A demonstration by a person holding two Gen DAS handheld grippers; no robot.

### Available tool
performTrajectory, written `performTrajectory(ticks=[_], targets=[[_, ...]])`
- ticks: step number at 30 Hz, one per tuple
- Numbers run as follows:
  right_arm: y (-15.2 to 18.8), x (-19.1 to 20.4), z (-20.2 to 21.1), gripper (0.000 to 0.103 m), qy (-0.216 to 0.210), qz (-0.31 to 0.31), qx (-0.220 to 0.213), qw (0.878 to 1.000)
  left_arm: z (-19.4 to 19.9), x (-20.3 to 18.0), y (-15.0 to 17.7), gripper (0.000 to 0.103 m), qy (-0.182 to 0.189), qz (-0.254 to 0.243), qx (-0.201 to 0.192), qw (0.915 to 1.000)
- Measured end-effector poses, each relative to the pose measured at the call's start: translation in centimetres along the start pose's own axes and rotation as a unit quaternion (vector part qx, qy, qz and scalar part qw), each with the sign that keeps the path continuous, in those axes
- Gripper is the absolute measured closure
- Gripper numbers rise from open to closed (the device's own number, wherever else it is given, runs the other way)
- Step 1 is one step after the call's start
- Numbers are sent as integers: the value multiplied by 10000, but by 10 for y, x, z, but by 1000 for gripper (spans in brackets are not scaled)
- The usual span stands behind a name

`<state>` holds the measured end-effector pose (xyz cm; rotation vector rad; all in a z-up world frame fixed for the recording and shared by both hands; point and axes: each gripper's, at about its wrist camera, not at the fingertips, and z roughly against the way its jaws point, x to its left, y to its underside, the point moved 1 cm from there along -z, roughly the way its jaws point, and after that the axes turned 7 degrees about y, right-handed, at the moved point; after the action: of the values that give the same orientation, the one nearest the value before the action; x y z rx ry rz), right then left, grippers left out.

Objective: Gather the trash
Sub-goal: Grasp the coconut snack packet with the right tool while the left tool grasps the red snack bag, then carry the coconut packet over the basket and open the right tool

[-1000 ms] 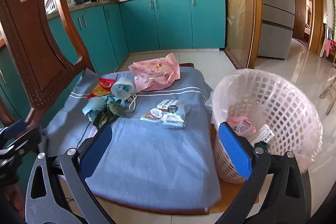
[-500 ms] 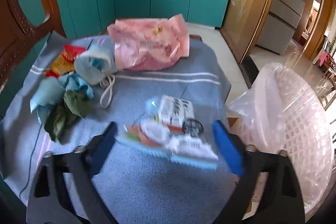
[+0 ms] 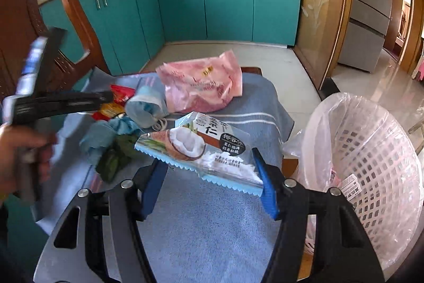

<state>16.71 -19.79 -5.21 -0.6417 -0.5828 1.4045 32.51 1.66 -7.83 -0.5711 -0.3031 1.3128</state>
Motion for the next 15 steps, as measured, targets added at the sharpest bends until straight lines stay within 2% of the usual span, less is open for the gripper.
performTrajectory(ticks=[1,2,3,4,8,11,15], targets=[[0,0,3,41,-29,-3,-21,10000,-9,3,-1,54,42,51,165,9998],[-1,1,7,41,-67,26,-38,10000,-18,8,0,65,114,170,362,9991],[-1,2,8,41,-81,49,-53,9999,-22,11,2,82,147,237,427,9987],[-1,5,12,41,-85,94,-95,9999,-21,13,3,87,147,260,363,9989],[-1,9,16,41,-92,156,-162,9997,8,15,15,90,114,288,-97,9995],[-1,8,18,41,-198,69,-177,9996,59,4,33,90,92,189,-663,9976],[0,8,40,41,-356,8,-360,9987,147,-28,77,90,71,-168,-1392,9901]])
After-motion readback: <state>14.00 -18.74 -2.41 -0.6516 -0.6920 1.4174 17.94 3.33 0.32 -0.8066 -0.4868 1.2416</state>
